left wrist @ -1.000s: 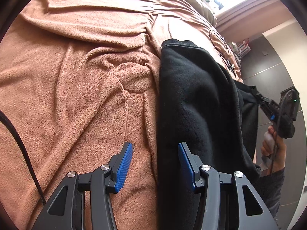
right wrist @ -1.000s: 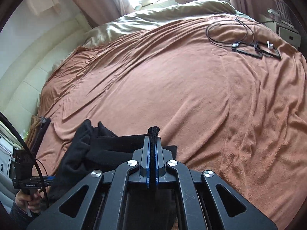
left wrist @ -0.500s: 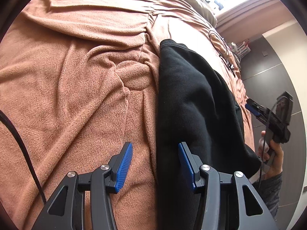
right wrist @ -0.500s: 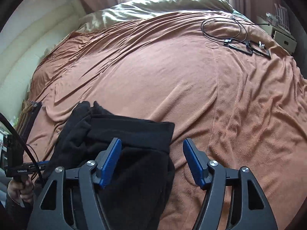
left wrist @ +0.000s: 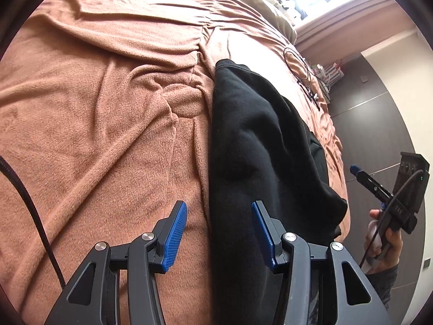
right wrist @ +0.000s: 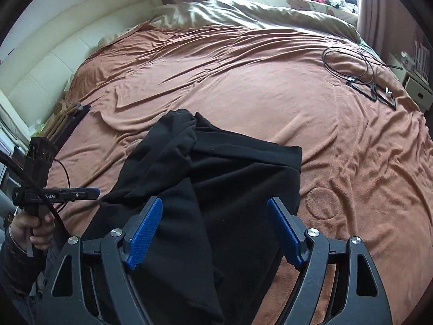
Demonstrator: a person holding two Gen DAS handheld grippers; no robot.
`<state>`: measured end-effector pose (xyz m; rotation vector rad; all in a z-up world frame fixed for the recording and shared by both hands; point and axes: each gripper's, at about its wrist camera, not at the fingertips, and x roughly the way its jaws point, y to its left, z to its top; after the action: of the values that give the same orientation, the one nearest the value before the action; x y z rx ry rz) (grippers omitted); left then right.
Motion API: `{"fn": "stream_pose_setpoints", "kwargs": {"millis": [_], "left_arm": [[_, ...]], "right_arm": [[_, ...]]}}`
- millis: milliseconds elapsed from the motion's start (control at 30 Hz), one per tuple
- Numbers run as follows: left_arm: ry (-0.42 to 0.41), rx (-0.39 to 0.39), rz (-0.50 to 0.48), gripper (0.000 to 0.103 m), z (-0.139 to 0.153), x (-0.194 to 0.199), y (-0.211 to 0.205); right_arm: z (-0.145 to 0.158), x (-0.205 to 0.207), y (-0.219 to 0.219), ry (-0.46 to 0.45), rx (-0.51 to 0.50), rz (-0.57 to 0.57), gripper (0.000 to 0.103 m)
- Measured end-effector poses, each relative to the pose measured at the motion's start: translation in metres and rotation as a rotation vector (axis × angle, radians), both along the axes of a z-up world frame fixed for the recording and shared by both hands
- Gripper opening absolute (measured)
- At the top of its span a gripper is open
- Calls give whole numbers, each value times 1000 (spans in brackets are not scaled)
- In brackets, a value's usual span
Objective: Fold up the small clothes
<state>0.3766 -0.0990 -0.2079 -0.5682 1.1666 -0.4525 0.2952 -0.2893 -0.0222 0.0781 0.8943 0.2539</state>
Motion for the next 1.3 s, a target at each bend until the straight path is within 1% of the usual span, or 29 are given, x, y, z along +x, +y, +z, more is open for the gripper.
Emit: {"fn": "stream_pose_setpoints", "kwargs": {"millis": [167, 333, 467, 667, 800, 833, 867, 900, 933, 1000, 1167, 1300], "left_arm": [[0, -9, 10, 51, 0, -15, 6], [4, -34, 30, 51, -4, -30, 18], [5, -39, 37, 51, -6, -39, 28], [-4, -46, 55, 51, -3, -47, 40], [-9, -53, 59, 51, -2, -51, 44], [-8, -56, 59, 51, -2, -51, 45], [-8, -57, 59, 51, -3, -52, 46], [-8, -58, 59, 51, -3, -52, 46], [-8, -59, 59, 51, -3, -52, 46], [-7, -61, 60, 51, -4, -52, 47], [-8, -64, 63, 51, -3, -48, 47], [-9, -63, 59, 51, -1, -42, 43]], "right_arm": [[1, -21, 30, -10, -56, 68, 78], [-9, -25, 53, 17, -129, 109, 78], [-18, -24, 71, 36, -186, 125, 78], [-25, -25, 104, 34, -290, 151, 78], [-35, -26, 119, 7, -399, 151, 78], [-37, -26, 122, 1, -413, 146, 75], [-38, -24, 122, -7, -426, 138, 67], [-38, -22, 120, -3, -427, 130, 41], [-38, -20, 119, 14, -412, 123, 21], [-37, -16, 113, 13, -380, 113, 8], [-20, -14, 100, -40, -392, 77, 6], [-11, -11, 86, -63, -387, 31, 5]]}}
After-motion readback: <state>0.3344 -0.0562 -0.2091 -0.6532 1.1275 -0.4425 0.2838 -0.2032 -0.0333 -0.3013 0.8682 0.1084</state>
